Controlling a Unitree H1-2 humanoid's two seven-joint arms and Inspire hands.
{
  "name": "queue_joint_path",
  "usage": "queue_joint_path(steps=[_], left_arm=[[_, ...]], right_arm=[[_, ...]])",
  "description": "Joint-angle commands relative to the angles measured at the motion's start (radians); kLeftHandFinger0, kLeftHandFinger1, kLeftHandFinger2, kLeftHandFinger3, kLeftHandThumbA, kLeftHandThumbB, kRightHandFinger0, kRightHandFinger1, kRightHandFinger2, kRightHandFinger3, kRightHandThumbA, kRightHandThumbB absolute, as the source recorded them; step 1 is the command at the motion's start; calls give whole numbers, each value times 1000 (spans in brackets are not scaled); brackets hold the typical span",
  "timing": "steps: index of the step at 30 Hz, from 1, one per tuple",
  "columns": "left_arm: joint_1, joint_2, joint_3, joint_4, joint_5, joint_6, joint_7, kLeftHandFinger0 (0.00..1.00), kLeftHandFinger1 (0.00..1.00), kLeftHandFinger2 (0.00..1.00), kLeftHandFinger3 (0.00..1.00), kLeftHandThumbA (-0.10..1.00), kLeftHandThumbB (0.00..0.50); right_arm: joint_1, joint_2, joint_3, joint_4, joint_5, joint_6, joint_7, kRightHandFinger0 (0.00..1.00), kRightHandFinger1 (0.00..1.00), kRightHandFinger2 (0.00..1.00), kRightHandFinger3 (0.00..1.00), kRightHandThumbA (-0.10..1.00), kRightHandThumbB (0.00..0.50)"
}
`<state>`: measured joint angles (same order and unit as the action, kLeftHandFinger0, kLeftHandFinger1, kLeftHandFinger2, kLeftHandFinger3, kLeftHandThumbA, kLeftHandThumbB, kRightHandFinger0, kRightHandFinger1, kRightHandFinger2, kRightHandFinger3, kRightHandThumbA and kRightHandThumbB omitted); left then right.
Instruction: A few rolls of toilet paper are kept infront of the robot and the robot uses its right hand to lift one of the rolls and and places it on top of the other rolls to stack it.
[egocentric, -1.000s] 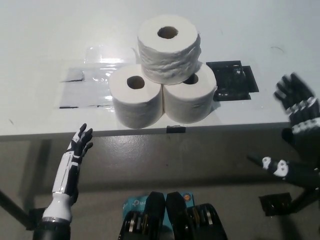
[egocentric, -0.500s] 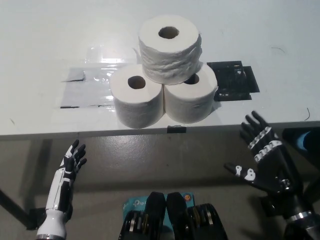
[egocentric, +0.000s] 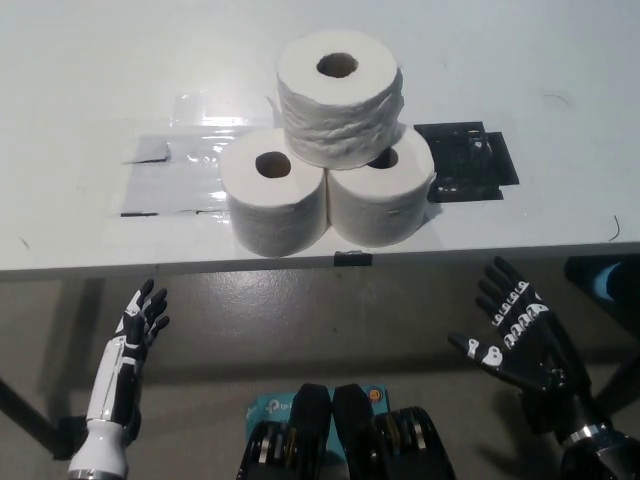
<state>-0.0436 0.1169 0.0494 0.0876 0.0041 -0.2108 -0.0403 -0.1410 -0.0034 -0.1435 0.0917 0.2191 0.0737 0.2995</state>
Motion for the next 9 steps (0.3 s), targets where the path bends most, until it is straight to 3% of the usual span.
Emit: queue_joint_path(steps=[1, 4, 9], left_arm=[[-1, 10, -3, -31, -6, -13, -10, 1000, 1000, 1000, 1000, 1000, 132], [3, -1, -6, -28, -4, -22, -5, 1000, 1000, 1000, 1000, 1000, 117], [-5, -1, -1, -29, -10, -8, -4, 1000, 1000, 1000, 1000, 1000, 135]], right_arm=[[-22, -16, 26, 0, -25, -71, -18, 1000, 1000, 1000, 1000, 834, 15], [-23, -33, 45, -8, -69, -82, -35, 1000, 1000, 1000, 1000, 774, 12], [-31, -40, 72, -4, -106, -107, -56, 1000, 1000, 1000, 1000, 750, 3]])
